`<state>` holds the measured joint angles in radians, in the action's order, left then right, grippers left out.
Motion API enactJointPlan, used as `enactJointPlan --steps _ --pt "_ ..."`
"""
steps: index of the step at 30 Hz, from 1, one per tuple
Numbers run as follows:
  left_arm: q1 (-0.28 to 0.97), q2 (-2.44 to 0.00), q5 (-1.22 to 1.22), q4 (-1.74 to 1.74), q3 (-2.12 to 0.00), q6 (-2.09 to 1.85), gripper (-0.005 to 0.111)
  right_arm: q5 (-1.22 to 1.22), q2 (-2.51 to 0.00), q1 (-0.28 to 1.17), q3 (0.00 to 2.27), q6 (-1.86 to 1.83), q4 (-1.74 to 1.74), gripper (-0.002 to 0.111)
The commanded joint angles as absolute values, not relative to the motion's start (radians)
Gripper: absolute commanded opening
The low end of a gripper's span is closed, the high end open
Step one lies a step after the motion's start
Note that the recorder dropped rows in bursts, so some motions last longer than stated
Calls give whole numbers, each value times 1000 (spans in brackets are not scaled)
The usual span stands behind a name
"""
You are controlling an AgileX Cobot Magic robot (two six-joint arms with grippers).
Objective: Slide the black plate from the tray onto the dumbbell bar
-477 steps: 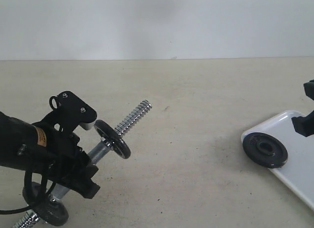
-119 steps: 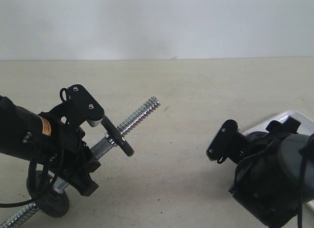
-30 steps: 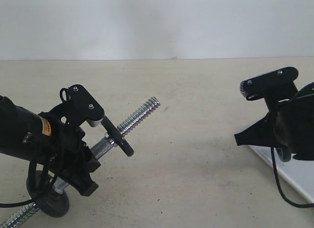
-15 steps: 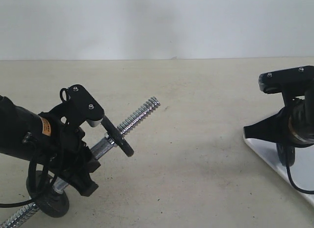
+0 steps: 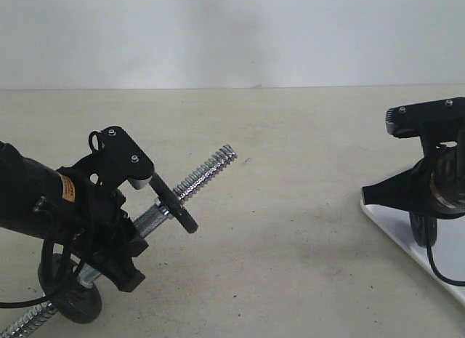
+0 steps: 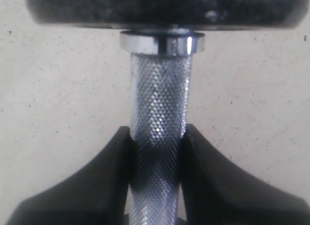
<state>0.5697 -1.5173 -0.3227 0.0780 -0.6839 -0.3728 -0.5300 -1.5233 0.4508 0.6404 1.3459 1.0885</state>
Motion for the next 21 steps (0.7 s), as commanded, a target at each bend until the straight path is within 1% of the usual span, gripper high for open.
enactJointPlan --steps 1,7,21 --pt "569 -1451 238 86 -723 -376 4 -533 -1519 446 641 1330 1052 0" --pt "569 -1443 238 86 -723 -376 4 -541 -1547 446 641 1263 980 0" --pt "569 -1443 238 86 -723 -376 4 -545 -1549 446 640 1254 977 0"
